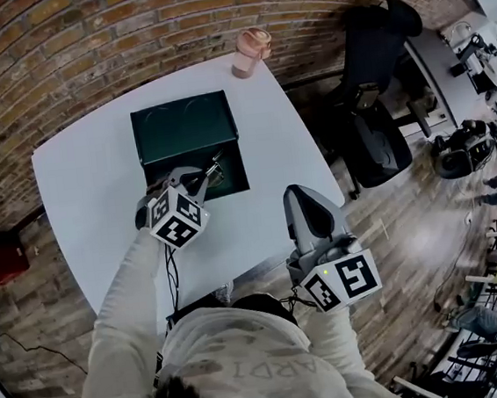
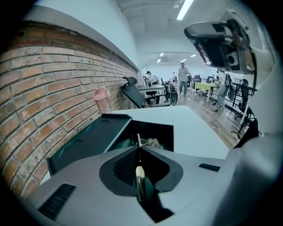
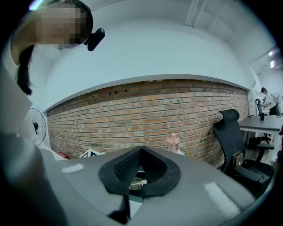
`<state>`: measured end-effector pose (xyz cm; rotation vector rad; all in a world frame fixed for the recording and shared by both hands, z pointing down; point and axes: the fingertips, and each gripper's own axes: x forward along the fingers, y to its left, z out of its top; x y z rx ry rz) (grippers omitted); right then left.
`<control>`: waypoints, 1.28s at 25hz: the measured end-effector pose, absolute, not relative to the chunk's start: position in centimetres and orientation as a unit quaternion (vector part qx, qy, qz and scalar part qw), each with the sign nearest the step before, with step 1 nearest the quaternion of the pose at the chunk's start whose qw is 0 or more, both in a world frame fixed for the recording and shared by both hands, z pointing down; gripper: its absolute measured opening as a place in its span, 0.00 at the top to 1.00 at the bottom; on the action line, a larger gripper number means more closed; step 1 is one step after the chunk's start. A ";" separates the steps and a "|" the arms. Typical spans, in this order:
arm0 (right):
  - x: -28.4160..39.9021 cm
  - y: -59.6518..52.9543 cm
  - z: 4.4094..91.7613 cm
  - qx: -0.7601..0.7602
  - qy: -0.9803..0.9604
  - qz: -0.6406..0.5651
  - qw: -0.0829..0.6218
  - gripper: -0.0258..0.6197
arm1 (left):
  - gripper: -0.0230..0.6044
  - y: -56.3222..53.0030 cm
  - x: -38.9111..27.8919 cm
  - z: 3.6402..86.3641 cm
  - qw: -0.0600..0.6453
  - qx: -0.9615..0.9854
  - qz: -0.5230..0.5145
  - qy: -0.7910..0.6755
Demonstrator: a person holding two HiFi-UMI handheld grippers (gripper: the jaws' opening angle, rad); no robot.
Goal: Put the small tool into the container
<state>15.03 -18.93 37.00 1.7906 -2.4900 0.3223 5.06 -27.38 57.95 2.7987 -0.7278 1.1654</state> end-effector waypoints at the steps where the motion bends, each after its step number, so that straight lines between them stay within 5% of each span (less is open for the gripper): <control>1: 14.9 -18.9 36.9 0.580 -0.807 0.104 0.029 0.94 | 0.92 -27.2 5.1 58.0 0.014 0.898 0.375 -0.231; 21: 13.9 -17.5 36.5 0.570 -0.815 0.101 0.025 0.94 | 0.80 -24.3 4.3 58.9 0.055 0.903 0.370 -0.214; 27: 13.2 -16.9 36.1 0.559 -0.823 0.097 0.023 0.94 | 0.95 -23.9 3.3 57.4 0.054 0.902 0.345 -0.254; 32: 13.0 -16.2 36.4 0.553 -0.828 0.093 0.026 0.94 | 0.95 -23.2 2.9 55.6 0.065 0.905 0.314 -0.280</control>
